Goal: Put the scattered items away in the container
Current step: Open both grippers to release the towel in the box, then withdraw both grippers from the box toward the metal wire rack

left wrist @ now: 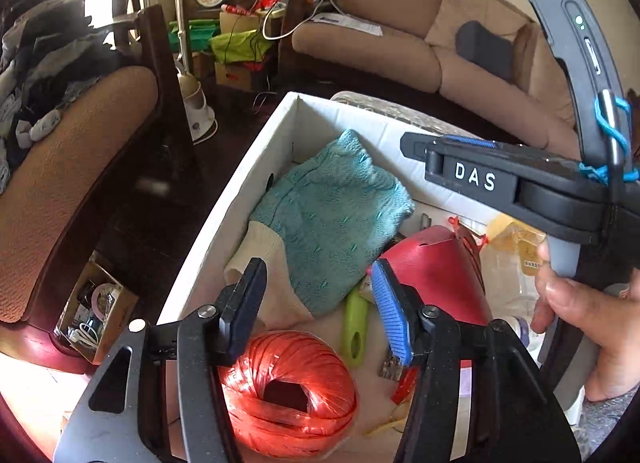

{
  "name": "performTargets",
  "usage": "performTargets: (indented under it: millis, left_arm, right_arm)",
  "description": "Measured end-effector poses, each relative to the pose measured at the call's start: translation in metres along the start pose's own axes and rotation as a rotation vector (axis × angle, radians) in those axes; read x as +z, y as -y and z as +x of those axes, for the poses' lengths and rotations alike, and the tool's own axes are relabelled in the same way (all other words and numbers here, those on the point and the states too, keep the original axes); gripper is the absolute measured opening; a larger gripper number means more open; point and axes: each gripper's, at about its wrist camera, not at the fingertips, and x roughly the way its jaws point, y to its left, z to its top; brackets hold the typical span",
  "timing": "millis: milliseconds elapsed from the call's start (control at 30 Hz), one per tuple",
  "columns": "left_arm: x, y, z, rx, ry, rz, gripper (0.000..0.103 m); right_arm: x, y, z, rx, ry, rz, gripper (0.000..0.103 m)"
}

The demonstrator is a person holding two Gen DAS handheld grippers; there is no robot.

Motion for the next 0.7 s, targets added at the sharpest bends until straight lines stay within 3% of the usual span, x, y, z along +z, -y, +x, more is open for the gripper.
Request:
performTargets:
  millis: [267,367,700]
  left_arm:
    - [-0.001,0.029,-0.038,0.048,0.035,0.033,0.073]
    - [-0.002,0.037,-0.052,0.051,0.040,0.039,0.085]
    - [-0.026,0.099,-0.107,0.011,0.067,0.106,0.086]
  right_arm:
    - [-0.024,0.026,-0.050,-0.005,-0.005,0.046,0.054]
    - [-0.033,0.034,-0.071,0.005,-0.007,0.062,0.057]
    - [-0.074,0.068,-0.164,0.027,0.038,0.109,0.064]
